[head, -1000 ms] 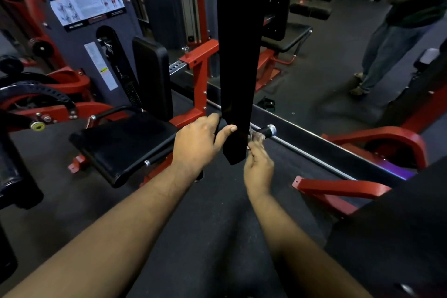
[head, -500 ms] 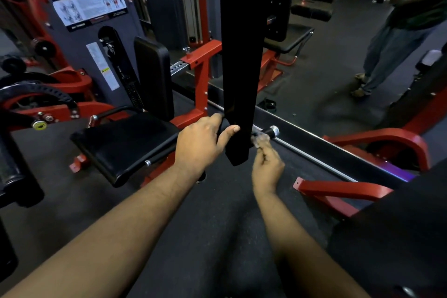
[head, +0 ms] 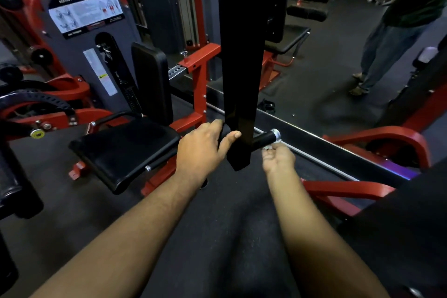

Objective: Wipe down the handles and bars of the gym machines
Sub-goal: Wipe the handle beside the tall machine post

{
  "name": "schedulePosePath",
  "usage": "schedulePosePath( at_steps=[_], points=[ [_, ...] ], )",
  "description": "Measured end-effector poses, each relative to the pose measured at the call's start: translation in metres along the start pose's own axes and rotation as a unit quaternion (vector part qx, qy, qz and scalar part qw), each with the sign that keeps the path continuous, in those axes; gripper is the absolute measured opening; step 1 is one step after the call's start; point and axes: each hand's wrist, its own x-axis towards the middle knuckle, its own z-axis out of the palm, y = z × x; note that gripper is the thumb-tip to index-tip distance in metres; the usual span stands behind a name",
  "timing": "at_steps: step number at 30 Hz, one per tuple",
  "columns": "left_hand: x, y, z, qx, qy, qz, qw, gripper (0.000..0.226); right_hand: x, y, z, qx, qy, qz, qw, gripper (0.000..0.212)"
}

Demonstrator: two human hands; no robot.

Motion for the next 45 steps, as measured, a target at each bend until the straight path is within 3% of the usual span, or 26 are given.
schedulePosePath(
  at_steps=[7, 9, 11, 12, 13, 14, 16, 17, 18, 23, 25, 27, 30, 32, 34, 36, 38, 41, 42, 43, 45],
  points=[
    [0.002, -0.002, 0.000, 0.009, 0.006, 0.001, 1.000, 0.059, -0.026, 0.026, -0.012, -0.111, -0.058, 0.009, 0.992, 0.027],
    [0.001, -0.002, 0.001, 0.003, 0.005, 0.001, 1.000, 0.057, -0.025, 0.020, -0.020, -0.106, -0.036, -0.079, 0.991, 0.031],
    [0.001, -0.001, 0.002, -0.007, 0.004, -0.003, 1.000, 0.056, -0.016, 0.002, -0.024, -0.144, -0.009, -0.242, 0.960, 0.031],
    [0.001, 0.000, 0.001, -0.010, 0.003, -0.005, 1.000, 0.057, -0.008, -0.009, -0.023, -0.210, -0.015, -0.345, 0.915, 0.028],
    [0.001, 0.000, 0.001, -0.011, 0.001, -0.006, 1.000, 0.057, -0.001, -0.019, -0.021, -0.300, -0.042, -0.439, 0.846, 0.025],
    [0.001, 0.000, 0.001, -0.011, -0.002, -0.008, 1.000, 0.057, 0.006, -0.029, -0.016, -0.408, -0.088, -0.507, 0.754, 0.022],
    [0.001, 0.001, 0.000, -0.011, -0.007, -0.007, 1.000, 0.057, 0.024, -0.042, -0.006, -0.623, -0.181, -0.537, 0.540, 0.024],
    [0.001, 0.001, -0.001, -0.009, -0.009, -0.005, 1.000, 0.058, 0.027, -0.046, -0.001, -0.701, -0.205, -0.505, 0.460, 0.026],
    [0.001, 0.000, -0.001, -0.007, -0.010, -0.004, 1.000, 0.058, 0.028, -0.048, 0.003, -0.752, -0.220, -0.461, 0.417, 0.026],
    [0.001, -0.002, 0.000, 0.000, -0.021, -0.008, 1.000, 0.061, 0.007, -0.041, 0.022, -0.831, -0.299, -0.360, 0.300, 0.038],
    [0.000, -0.003, 0.001, -0.003, -0.028, -0.012, 1.000, 0.060, 0.003, -0.030, 0.021, -0.823, -0.328, -0.351, 0.303, 0.042],
    [-0.001, -0.004, 0.000, -0.009, -0.033, -0.010, 0.999, 0.059, 0.008, -0.028, 0.007, -0.801, -0.345, -0.370, 0.321, 0.031],
    [-0.002, -0.004, -0.002, -0.032, -0.047, 0.002, 0.998, 0.058, 0.011, -0.037, -0.018, -0.753, -0.350, -0.442, 0.339, 0.014],
    [-0.003, -0.001, -0.002, -0.054, -0.050, 0.008, 0.997, 0.055, -0.001, -0.034, -0.032, -0.714, -0.330, -0.499, 0.364, 0.020],
    [-0.005, -0.002, -0.001, -0.110, -0.061, 0.005, 0.992, 0.050, -0.014, -0.021, -0.051, -0.666, -0.305, -0.533, 0.423, 0.028],
    [-0.006, -0.010, 0.001, -0.219, -0.089, -0.006, 0.972, 0.041, -0.028, -0.010, -0.065, -0.626, -0.272, -0.510, 0.523, 0.036],
    [-0.007, -0.025, 0.001, -0.324, -0.134, -0.011, 0.937, 0.043, -0.040, -0.003, -0.074, -0.588, -0.204, -0.502, 0.600, 0.037],
    [-0.018, -0.045, 0.005, -0.361, -0.181, -0.001, 0.915, 0.048, -0.075, 0.010, -0.073, -0.472, -0.078, -0.524, 0.704, 0.031],
    [-0.023, -0.051, 0.006, -0.364, -0.188, 0.006, 0.912, 0.048, -0.093, 0.017, -0.071, -0.422, -0.058, -0.542, 0.724, 0.030],
    [-0.030, -0.056, 0.008, -0.372, -0.190, 0.011, 0.909, 0.048, -0.110, 0.024, -0.067, -0.381, -0.055, -0.572, 0.724, 0.030],
    [-0.043, -0.066, 0.008, -0.405, -0.205, 0.010, 0.891, 0.051, -0.143, 0.038, -0.054, -0.342, -0.079, -0.641, 0.682, 0.033]
  ],
)
